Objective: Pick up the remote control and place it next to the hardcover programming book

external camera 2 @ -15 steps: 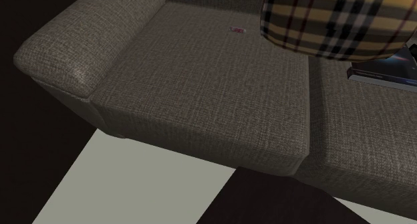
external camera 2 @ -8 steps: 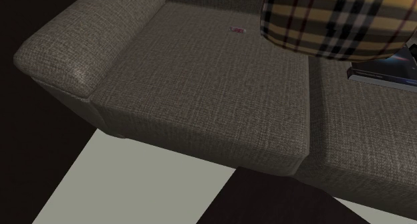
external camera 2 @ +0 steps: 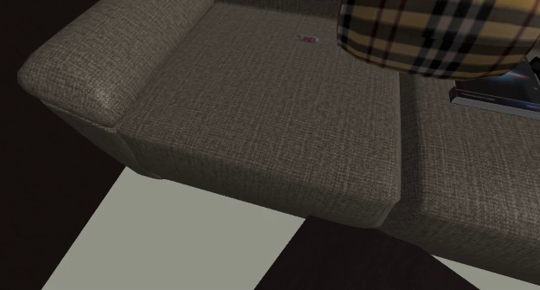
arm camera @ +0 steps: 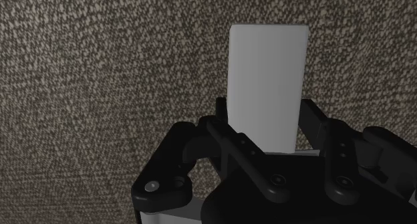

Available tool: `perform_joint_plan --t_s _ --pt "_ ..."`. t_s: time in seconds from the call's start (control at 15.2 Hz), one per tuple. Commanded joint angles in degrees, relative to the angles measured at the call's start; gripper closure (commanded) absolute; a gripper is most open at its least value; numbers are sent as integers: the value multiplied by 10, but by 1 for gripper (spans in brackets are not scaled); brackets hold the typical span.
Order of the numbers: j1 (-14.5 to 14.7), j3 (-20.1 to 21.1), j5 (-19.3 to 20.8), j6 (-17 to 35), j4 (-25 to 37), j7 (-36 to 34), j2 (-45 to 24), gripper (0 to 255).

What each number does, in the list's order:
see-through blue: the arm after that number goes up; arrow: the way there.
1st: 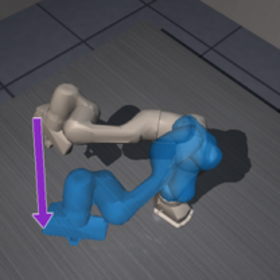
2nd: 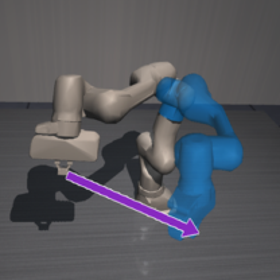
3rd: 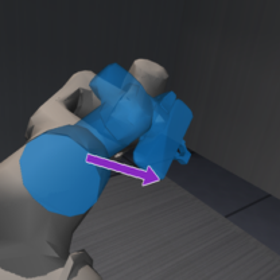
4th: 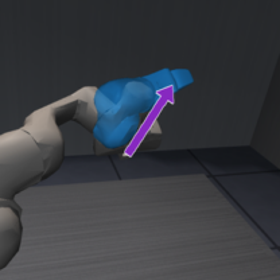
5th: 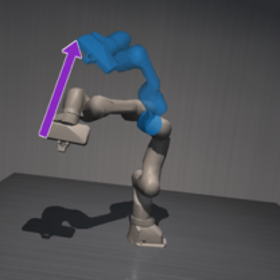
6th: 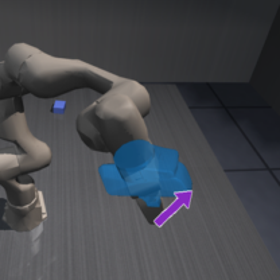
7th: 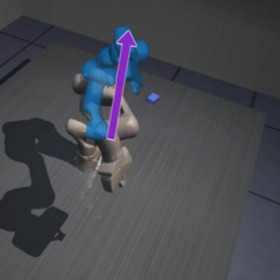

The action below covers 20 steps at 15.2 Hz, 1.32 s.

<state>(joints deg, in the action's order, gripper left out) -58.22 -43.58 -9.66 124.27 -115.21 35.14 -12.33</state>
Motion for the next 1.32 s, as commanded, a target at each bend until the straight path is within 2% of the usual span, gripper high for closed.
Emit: perform_joint_plan --t_s 0.0,0.07,0.13,0.46,0.73,1.25 --pt "0 0 1 -1 -3 -1 -1 255" --pt "0 0 1 -1 -3 -1 -1 255" --pt "0 0 0 1 -4 0 -2 0" --pt "0 0 1 -1 -3 -1 -1 0" --pt "12 -10 35 -65 34 -24 37 0" --pt "11 -10 35 -65 34 -24 37 0"
